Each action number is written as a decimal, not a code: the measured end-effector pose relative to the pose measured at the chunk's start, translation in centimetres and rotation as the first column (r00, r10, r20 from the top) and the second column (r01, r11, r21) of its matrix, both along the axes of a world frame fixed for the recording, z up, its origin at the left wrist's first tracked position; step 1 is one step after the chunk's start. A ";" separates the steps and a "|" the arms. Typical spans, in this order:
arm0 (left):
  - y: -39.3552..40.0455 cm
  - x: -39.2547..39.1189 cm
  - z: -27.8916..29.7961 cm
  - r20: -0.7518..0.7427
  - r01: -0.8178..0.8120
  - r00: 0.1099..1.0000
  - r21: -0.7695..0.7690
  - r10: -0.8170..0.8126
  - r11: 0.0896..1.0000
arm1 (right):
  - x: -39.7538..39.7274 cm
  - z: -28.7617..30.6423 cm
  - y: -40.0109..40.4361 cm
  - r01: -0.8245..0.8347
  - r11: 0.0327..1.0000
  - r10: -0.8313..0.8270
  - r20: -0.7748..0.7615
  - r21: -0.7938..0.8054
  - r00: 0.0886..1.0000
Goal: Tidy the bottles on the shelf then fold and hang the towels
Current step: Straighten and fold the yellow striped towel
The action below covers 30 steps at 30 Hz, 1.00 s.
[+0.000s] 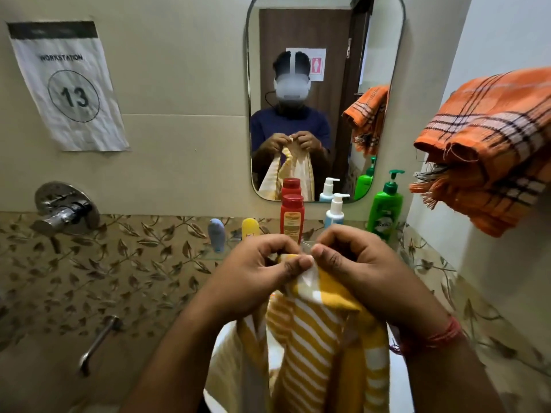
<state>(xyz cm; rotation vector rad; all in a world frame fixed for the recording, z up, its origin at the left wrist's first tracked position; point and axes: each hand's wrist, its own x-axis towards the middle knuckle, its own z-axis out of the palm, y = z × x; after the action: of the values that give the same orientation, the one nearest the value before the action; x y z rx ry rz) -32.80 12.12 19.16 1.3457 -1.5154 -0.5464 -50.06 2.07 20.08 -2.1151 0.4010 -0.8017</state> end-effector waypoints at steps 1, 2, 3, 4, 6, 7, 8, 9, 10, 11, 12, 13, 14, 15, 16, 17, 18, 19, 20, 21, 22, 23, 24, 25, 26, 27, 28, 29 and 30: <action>0.1 0.2 0.0 0.002 -0.019 1.000 0.006 0.019 1.000 | -0.2 0.0 -0.1 0.009 1.000 -0.010 -0.026 -0.023 1.000; 0.1 0.2 -0.1 0.009 -0.028 1.000 0.008 0.028 1.000 | -0.4 -0.1 -0.1 0.022 0.999 -0.025 -0.059 -0.043 0.998; 0.2 0.2 -0.2 0.016 -0.030 0.999 -0.003 0.030 1.000 | -0.5 -0.1 -0.1 0.033 0.997 -0.039 -0.097 -0.069 0.994; 0.2 0.1 -0.2 0.018 -0.044 0.999 -0.030 0.044 0.999 | -0.6 -0.1 -0.1 0.030 0.994 -0.044 -0.138 -0.106 0.990; 0.2 0.0 -0.2 -0.006 -0.126 0.992 -0.097 0.126 0.987 | -0.9 -0.4 -0.3 -0.002 0.979 -0.040 -0.204 -0.205 0.978; 0.2 0.0 -0.2 -0.028 -0.174 0.985 -0.125 0.171 0.977 | -1.0 -0.6 -0.3 -0.010 0.965 -0.049 -0.218 -0.262 0.975; 0.2 0.0 -0.1 -0.043 -0.213 0.977 -0.146 0.209 0.966 | -1.0 -0.8 -0.3 -0.002 0.950 -0.067 -0.210 -0.313 0.975; 0.2 0.0 -0.1 -0.045 -0.240 0.971 -0.162 0.235 0.957 | -0.9 -1.1 -0.3 0.019 0.936 -0.089 -0.182 -0.353 0.979; 0.2 0.0 -0.1 -0.025 -0.257 0.966 -0.180 0.257 0.950 | -0.8 -1.4 -0.4 0.051 0.921 -0.114 -0.143 -0.386 0.983; 0.2 0.0 -0.1 0.017 -0.271 0.960 -0.202 0.280 0.941 | -0.5 -1.6 -0.4 0.088 0.906 -0.144 -0.106 -0.413 0.984; 0.2 -0.1 0.0 0.066 -0.282 0.950 -0.233 0.305 0.931 | -0.2 -1.8 -0.4 0.123 0.892 -0.174 -0.080 -0.435 0.981; 0.2 -0.2 0.0 0.111 -0.291 0.938 -0.266 0.329 0.919 | 0.1 -1.9 -0.4 0.148 0.879 -0.197 -0.064 -0.453 0.978; 0.3 -0.2 0.1 0.144 -0.300 0.925 -0.297 0.353 0.907 | 0.3 -2.0 -0.3 0.167 0.863 -0.214 -0.047 -0.477 0.976; 0.3 -0.3 0.1 0.162 -0.311 0.912 -0.326 0.377 0.893 | 0.5 -2.1 -0.2 0.188 0.845 -0.227 -0.017 -0.500 0.974; 0.3 -0.3 0.1 0.173 -0.321 0.900 -0.355 0.399 0.878 | 0.7 -2.2 -0.1 0.221 0.832 -0.238 0.033 -0.508 0.971; 0.3 -0.3 0.1 0.184 -0.326 0.891 -0.381 0.416 0.865 | 0.8 -2.1 0.1 0.262 0.832 -0.247 0.095 -0.489 0.964; 0.3 -0.5 0.2 0.192 -0.322 0.885 -0.402 0.423 0.857 | 0.8 -2.0 0.4 0.294 0.847 -0.249 0.158 -0.443 0.956; 0.3 -0.6 0.2 0.196 -0.318 0.883 -0.418 0.426 0.851 | 0.8 -1.9 0.7 0.291 0.883 -0.229 0.204 -0.368 0.952; 0.3 -0.8 0.2 0.187 -0.317 0.884 -0.433 0.428 0.844 | 0.7 -1.7 0.9 0.239 0.935 -0.183 0.220 -0.263 0.958; 0.4 -0.9 0.3 0.161 -0.332 0.883 -0.447 0.440 0.831 | 0.5 -1.5 1.1 0.132 0.983 -0.103 0.205 -0.131 0.973; 0.6 -0.8 0.4 0.116 -0.365 0.879 -0.464 0.463 0.807 | 0.3 -1.4 1.1 0.002 1.000 -0.004 0.171 0.011 0.985; 0.8 -0.6 0.5 0.056 -0.418 0.863 -0.479 0.502 0.772 | 0.0 -1.4 0.9 -0.101 0.986 0.083 0.134 0.136 0.988; 1.0 -0.1 0.7 -0.007 -0.489 0.830 -0.493 0.558 0.720 | -0.7 -1.6 0.4 -0.157 0.964 0.140 0.094 0.216 0.986; 1.3 0.6 0.9 -0.067 -0.564 0.781 -0.505 0.622 0.654 | -1.5 -1.9 -0.2 -0.171 0.955 0.163 0.050 0.244 0.985; 1.6 1.6 1.1 -0.125 -0.632 0.722 -0.519 0.680 0.576 | -2.5 -2.2 -0.8 -0.151 0.959 0.156 0.000 0.241 0.988; 1.8 2.7 1.3 -0.185 -0.689 0.663 -0.530 0.726 0.494 | -3.6 -2.5 -1.4 -0.117 0.964 0.130 -0.039 0.237 0.991; 2.0 4.0 1.4 -0.254 -0.740 0.608 -0.525 0.752 0.421 | -4.8 -2.8 -2.0 -0.073 0.968 0.089 -0.058 0.241 0.994; 2.1 5.2 1.3 -0.321 -0.787 0.559 -0.495 0.764 0.368 | -5.7 -2.9 -2.4 -0.022 0.966 0.039 -0.062 0.257 0.997; 2.2 6.1 1.1 -0.356 -0.817 0.531 -0.457 0.769 0.352 | -6.5 -3.1 -2.9 0.034 0.965 -0.018 -0.064 0.261 0.998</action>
<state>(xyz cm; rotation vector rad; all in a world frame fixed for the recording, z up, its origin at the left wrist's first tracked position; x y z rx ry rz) -26.71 14.31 20.23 1.3314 -0.6526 0.4919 -56.60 -0.80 16.99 -1.8935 0.5381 -0.6598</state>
